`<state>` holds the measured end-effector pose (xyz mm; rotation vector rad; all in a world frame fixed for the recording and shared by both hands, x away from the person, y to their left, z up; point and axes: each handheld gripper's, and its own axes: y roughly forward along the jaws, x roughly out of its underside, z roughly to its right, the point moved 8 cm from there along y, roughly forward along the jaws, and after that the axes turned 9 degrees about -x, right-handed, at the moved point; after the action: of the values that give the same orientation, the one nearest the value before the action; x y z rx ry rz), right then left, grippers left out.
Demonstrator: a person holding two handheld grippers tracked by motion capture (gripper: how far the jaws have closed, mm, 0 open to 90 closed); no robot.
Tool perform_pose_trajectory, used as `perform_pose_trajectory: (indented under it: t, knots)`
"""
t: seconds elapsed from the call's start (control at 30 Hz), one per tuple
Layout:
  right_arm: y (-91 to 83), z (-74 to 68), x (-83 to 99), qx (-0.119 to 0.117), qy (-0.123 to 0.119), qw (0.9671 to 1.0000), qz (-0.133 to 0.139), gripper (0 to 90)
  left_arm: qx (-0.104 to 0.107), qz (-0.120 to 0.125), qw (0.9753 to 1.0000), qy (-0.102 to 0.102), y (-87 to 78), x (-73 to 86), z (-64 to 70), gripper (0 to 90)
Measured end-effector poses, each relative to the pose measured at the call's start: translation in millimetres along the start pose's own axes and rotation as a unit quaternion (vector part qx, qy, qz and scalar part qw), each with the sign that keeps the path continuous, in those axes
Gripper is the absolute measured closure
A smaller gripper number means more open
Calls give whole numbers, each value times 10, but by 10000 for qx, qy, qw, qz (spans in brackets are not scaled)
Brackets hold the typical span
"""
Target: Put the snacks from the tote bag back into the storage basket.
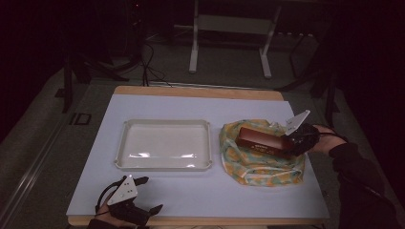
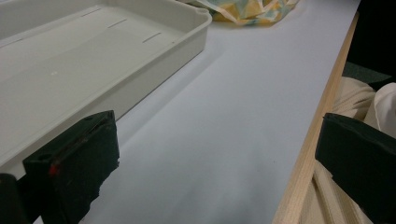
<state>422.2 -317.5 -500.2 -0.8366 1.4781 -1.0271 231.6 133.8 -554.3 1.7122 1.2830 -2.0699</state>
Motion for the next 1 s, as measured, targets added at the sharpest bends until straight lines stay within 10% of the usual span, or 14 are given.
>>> perform_pose_trajectory:
  t: [1.0]
  knots:
    - [-424,14,-514,273,-395,9988,21,429,17,-12,10000,41,-2,2,14,0]
